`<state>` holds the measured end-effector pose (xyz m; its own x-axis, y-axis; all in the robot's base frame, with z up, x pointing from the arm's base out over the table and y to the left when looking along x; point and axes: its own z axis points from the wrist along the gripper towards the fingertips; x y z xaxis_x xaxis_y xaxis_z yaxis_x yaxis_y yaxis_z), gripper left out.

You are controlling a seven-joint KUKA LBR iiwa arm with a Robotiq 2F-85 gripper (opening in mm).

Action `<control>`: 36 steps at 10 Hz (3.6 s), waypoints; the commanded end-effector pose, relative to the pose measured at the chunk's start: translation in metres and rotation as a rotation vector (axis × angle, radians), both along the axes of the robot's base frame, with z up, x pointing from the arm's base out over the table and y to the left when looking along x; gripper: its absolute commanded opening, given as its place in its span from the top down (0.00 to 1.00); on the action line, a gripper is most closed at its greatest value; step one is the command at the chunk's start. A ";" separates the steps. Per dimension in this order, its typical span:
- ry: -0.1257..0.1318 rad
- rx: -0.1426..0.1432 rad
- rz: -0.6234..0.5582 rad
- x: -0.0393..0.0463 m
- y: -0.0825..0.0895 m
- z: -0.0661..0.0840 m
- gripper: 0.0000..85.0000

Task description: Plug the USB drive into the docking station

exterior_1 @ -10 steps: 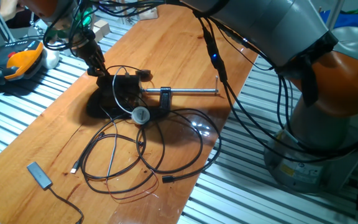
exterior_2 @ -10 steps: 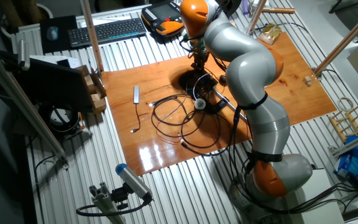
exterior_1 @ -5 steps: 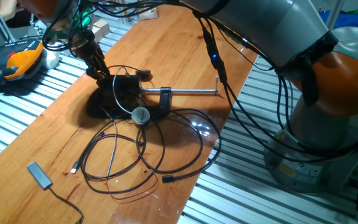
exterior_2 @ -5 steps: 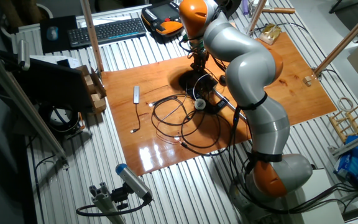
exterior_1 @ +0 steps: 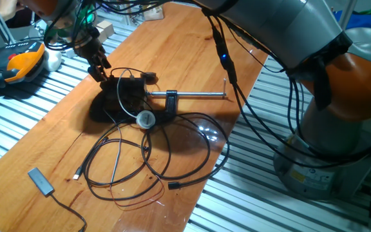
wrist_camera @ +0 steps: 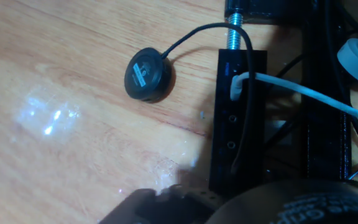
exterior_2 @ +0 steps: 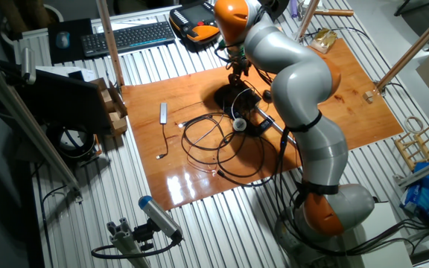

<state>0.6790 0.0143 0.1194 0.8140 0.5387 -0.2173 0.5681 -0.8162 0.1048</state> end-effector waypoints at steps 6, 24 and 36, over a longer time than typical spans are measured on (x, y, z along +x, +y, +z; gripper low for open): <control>-0.099 0.138 0.080 -0.0006 -0.003 0.009 0.40; -0.104 0.131 0.046 -0.0053 -0.002 0.000 1.00; -0.100 0.099 0.069 -0.0036 0.002 0.029 0.40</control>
<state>0.6753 0.0166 0.1483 0.7882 0.6102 -0.0801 0.6153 -0.7836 0.0854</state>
